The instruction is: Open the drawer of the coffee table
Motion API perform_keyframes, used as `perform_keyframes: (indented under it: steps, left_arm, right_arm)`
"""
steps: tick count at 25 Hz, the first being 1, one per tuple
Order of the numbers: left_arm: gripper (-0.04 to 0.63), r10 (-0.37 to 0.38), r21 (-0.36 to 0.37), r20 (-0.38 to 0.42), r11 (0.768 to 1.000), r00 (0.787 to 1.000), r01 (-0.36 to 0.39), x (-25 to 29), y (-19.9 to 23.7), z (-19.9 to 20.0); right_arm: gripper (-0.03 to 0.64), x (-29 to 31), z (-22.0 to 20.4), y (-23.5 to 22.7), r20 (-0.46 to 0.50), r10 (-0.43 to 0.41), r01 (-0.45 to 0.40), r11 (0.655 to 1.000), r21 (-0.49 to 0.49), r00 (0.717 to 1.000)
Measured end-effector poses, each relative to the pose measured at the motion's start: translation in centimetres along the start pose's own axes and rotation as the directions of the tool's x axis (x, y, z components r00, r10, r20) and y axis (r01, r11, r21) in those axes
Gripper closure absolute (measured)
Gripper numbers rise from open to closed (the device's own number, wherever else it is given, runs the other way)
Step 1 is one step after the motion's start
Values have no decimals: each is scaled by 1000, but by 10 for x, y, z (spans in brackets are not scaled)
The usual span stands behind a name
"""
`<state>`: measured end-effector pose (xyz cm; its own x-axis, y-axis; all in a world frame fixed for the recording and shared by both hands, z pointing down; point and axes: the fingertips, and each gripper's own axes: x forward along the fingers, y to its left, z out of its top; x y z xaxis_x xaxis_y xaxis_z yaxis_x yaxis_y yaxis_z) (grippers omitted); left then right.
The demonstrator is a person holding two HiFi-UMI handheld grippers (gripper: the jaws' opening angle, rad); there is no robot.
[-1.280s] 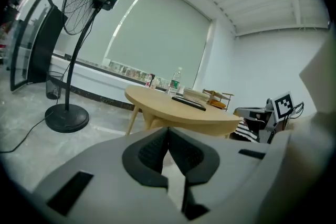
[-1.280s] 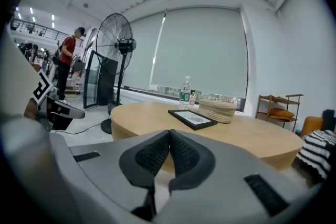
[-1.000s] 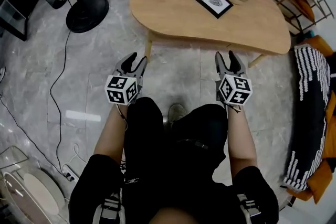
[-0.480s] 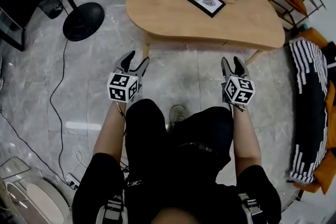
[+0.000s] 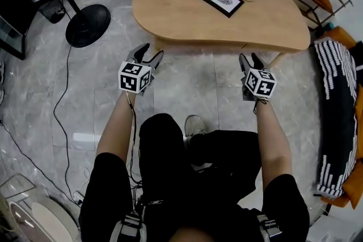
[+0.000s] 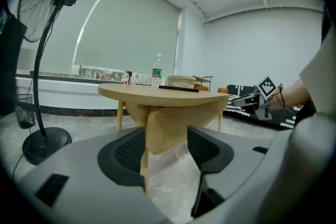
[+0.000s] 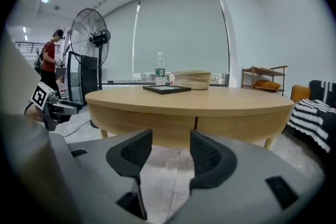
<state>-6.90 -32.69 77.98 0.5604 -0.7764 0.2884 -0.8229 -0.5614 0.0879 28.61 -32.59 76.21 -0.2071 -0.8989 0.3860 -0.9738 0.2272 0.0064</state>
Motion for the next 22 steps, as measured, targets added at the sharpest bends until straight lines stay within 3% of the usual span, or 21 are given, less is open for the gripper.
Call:
perform_keyframes:
  steps: [4, 10, 15, 22]
  left_arm:
    - [344, 3, 12, -25, 1000, 1000, -3, 21, 8, -3]
    - [344, -19, 1, -27, 1000, 999, 19, 50, 12, -2]
    - [345, -37, 36, -31, 999, 999, 38, 64, 13, 0]
    - [388, -51, 53, -48, 997, 998, 54, 63, 12, -1]
  right_arm:
    - [384, 17, -4, 0, 8, -12, 12, 999, -30, 1000]
    - [383, 34, -19, -8, 6, -10, 10, 1000, 2, 1000]
    - [382, 40, -29, -4, -8, 7, -7, 1000, -25, 1000]
    - [382, 41, -26, -2, 3, 26, -26, 1000, 2, 1000]
